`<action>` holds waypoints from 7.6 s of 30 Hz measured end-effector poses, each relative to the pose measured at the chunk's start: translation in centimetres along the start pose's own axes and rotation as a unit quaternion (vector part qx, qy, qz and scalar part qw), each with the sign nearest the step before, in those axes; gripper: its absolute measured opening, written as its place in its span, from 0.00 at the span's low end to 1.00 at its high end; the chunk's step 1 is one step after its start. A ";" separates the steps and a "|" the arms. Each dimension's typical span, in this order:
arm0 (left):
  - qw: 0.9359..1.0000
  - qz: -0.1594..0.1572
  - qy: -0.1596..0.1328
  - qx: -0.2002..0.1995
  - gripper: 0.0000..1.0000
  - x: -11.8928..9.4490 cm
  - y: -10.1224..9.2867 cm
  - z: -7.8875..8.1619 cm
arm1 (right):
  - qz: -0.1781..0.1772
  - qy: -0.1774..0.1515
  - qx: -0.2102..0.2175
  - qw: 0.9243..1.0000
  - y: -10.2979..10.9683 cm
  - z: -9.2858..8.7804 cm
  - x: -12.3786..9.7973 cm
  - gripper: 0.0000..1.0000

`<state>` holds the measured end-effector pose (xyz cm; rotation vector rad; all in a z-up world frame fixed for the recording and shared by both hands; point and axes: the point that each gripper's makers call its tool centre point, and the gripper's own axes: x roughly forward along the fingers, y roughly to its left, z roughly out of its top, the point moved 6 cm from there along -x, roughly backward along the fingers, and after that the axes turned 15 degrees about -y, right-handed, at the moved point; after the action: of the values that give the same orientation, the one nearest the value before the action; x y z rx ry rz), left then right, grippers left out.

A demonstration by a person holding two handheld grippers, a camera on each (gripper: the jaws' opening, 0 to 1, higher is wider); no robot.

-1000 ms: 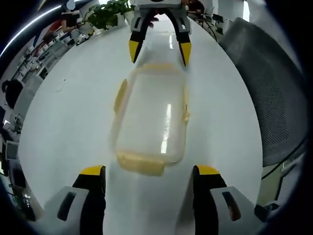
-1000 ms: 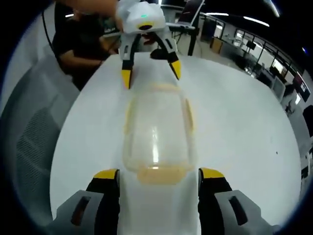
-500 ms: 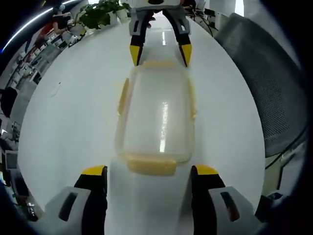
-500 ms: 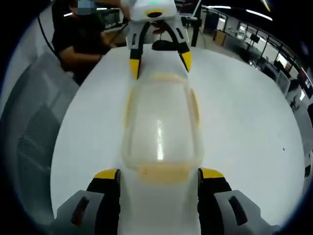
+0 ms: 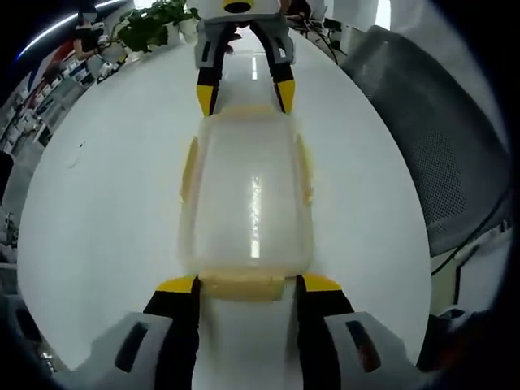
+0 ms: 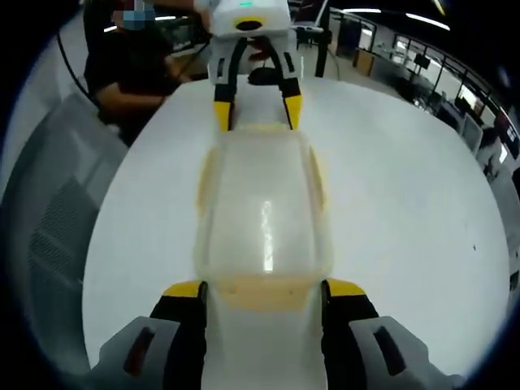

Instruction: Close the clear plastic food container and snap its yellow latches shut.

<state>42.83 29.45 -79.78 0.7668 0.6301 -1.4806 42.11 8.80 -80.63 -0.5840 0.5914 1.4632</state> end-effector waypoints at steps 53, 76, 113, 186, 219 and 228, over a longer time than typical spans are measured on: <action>0.999 0.010 0.035 -0.036 0.38 -0.4 -1.1 0.2 | 0.010 0.041 0.001 0.999 0.3 0.7 -0.4 0.38; 0.999 0.030 0.023 -0.014 0.38 -2.2 -1.2 4.7 | 0.001 0.046 -0.021 0.999 0.7 2.0 -4.9 0.38; 0.999 0.036 0.009 -0.008 0.39 -0.7 -1.8 12.4 | -0.009 0.045 -0.029 0.999 1.7 -0.2 -12.6 0.38; 1.000 0.012 -0.001 0.005 0.38 9.1 -0.9 23.2 | -0.029 0.047 -0.001 0.998 2.5 -10.6 -23.1 0.38; 1.000 0.000 -0.013 0.001 0.39 12.2 0.0 24.6 | -0.019 0.054 0.023 0.998 1.7 -14.0 -24.1 0.38; 1.000 -0.005 -0.018 -0.006 0.39 12.4 0.1 24.5 | -0.015 0.049 0.030 0.998 1.5 -14.3 -24.0 0.39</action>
<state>40.95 2.66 -74.10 0.7272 0.6160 -1.4944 39.90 -18.49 -74.62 -0.6181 0.6990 1.3905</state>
